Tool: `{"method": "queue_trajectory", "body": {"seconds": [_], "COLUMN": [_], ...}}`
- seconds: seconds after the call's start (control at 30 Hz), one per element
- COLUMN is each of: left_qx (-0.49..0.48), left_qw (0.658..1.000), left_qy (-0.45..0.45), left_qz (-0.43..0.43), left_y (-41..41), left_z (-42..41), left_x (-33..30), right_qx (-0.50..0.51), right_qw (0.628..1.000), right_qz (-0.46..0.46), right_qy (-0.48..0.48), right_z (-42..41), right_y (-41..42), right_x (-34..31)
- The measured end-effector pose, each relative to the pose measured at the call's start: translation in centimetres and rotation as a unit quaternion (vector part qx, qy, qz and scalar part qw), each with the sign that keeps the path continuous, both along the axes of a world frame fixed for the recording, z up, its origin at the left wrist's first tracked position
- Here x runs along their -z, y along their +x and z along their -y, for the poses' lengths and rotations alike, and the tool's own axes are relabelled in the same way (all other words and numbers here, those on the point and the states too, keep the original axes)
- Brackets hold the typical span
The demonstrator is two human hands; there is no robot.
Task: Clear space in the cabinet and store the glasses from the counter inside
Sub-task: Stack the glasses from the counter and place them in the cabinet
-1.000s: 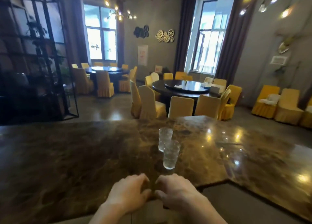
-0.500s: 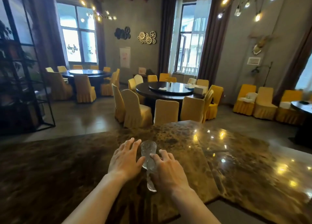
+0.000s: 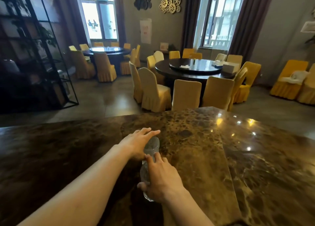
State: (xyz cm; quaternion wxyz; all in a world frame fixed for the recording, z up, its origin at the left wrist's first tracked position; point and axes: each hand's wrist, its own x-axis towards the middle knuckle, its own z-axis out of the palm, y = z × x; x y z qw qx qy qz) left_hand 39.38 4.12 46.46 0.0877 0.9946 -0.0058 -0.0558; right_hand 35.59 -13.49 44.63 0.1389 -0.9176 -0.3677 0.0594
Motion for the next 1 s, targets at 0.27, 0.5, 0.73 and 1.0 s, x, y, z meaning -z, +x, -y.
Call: {"method": "queue_trajectory", "body": {"seconds": [0.27,0.5,0.73,1.0], "left_qx": [-0.001,-0.034,-0.084,-0.105], "left_qw": [1.000,0.997,0.992,0.989], "left_qy": [-0.018,-0.065,-0.084,-0.063], "left_qz": [-0.007,0.014,0.046,0.077], "left_y": [1.6,1.6,-2.9,-12.6], "left_z": [-0.1,-0.5,-1.3,-1.2], "left_x": [2.0,2.5,0.4,-3.8], "right_qx": [-0.039,-0.062,-0.067,-0.094], "right_qw": [0.999,0.998,0.998,0.994], "right_qz": [-0.003,-0.010,0.012,0.052], "right_qy": [-0.019,-0.021,0.011,0.026], "right_z": [0.3,0.2,1.4,2.5], "right_y": [0.6,0.7,-0.5,-7.8], "right_x": [-0.3,-0.3,-0.4,-2.2]}}
